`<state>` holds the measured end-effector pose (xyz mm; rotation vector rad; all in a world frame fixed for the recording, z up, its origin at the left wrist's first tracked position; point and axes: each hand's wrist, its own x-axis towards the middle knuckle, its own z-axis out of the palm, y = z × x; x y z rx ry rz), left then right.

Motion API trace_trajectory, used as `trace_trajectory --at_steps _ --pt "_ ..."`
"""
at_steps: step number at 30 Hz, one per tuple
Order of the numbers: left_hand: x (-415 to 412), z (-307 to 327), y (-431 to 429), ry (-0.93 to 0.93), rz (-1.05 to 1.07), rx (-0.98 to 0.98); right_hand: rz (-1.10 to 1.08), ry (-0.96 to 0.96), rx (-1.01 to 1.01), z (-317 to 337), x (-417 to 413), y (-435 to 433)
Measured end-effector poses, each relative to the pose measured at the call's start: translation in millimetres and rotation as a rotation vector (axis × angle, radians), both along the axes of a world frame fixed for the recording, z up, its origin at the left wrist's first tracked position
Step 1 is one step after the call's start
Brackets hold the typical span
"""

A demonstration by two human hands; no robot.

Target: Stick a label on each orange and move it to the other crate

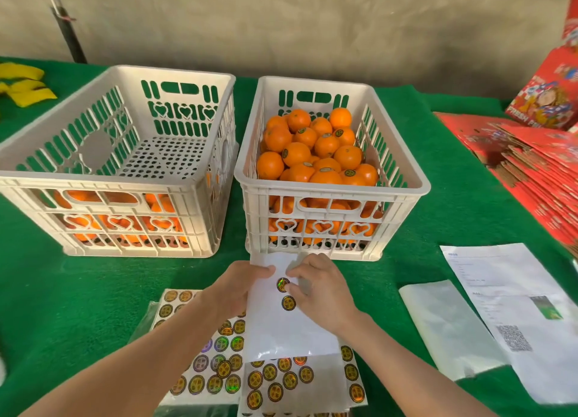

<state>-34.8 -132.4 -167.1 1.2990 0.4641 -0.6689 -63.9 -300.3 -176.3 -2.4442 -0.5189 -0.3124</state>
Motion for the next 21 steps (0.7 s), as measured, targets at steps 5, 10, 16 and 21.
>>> trace_trajectory --at_steps 5,10,16,21 --pt "1 0 -2 0.032 -0.031 0.011 0.029 -0.114 -0.009 -4 -7 4" --pt "1 2 0 0.051 -0.099 -0.035 0.034 -0.147 -0.003 -8 -10 2" --pt "0 -6 4 -0.087 -0.203 0.127 -0.069 0.05 0.365 10 -8 4" --pt "-9 -8 0 -0.409 -0.394 0.532 -0.06 0.014 0.48 52 7 15"
